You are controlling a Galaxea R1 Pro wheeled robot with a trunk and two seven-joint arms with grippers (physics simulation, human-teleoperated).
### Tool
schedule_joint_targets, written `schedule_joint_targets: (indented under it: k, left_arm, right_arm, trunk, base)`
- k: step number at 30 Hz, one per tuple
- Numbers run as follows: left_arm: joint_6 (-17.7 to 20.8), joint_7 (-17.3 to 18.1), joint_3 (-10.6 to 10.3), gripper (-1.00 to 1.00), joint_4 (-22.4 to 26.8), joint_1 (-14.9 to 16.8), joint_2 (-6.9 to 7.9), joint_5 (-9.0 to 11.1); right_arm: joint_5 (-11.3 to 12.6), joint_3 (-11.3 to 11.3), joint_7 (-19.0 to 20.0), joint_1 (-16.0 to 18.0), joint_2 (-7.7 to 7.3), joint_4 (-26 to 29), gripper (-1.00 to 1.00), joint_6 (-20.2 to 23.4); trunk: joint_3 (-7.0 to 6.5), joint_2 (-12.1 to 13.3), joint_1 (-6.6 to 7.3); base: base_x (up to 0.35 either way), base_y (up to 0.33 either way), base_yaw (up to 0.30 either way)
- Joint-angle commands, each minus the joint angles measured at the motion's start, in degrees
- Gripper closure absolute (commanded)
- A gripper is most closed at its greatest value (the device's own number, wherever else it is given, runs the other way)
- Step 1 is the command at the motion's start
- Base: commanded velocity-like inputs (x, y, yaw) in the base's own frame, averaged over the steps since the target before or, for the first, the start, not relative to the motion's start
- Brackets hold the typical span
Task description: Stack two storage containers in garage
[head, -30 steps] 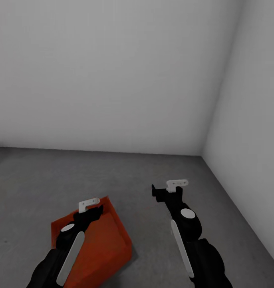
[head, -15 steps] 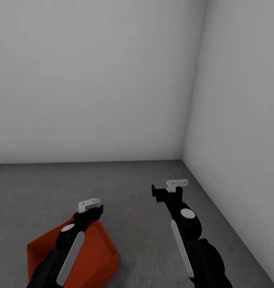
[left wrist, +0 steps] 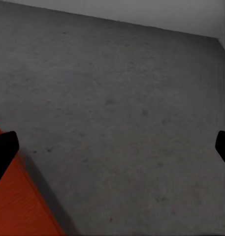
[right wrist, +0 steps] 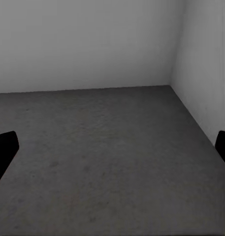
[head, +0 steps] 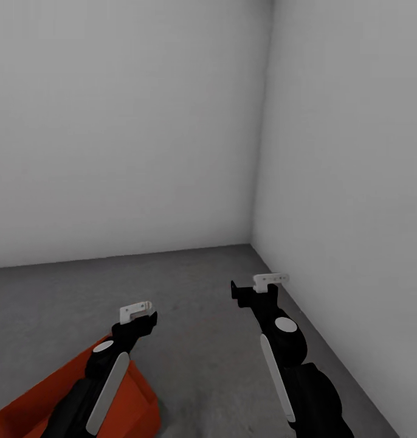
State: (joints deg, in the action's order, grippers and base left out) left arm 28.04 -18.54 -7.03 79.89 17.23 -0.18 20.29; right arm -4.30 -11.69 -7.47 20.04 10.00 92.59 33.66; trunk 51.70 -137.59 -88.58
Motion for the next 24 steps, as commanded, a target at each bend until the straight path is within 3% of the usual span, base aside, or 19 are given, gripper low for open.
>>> schedule_joint_targets:
  k: [1,5,16,24]
  left_arm:
    - [0.0,0.0,0.0,-1.0,0.0,0.0,0.0,0.01]
    - [0.0,0.0,0.01,-1.0,0.0,0.0,-0.03,0.0]
    - [-0.07,-0.05,0.01,-1.0,-1.17,0.0,0.16,-0.15]
    - [-0.05,-0.09,0.08,-1.0,-2.18,0.0,0.09,-0.16]
  right_arm:
    - [0.0,0.0,0.0,0.0,0.0,0.01,-1.0,0.0]
    - [0.0,0.0,0.0,0.0,0.0,0.0,-1.0,0.0]
    - [0.0,-0.08,0.0,0.0,0.0,-0.02,-1.0,0.09]
    - [0.0,-1.0,0.01,0.0,0.0,-0.04,-1.0,-0.06]
  trunk:
    - [-0.2,0.42,0.23]
    - [-0.99,2.02,1.1]
    - [-1.01,2.02,1.1]
    - [-1.01,2.02,1.1]
  base:
    - [0.0,0.0,-0.298]
    - [0.0,0.0,-0.298]
    - [-0.01,0.0,-0.298]
    - [-0.263,0.0,-0.206]
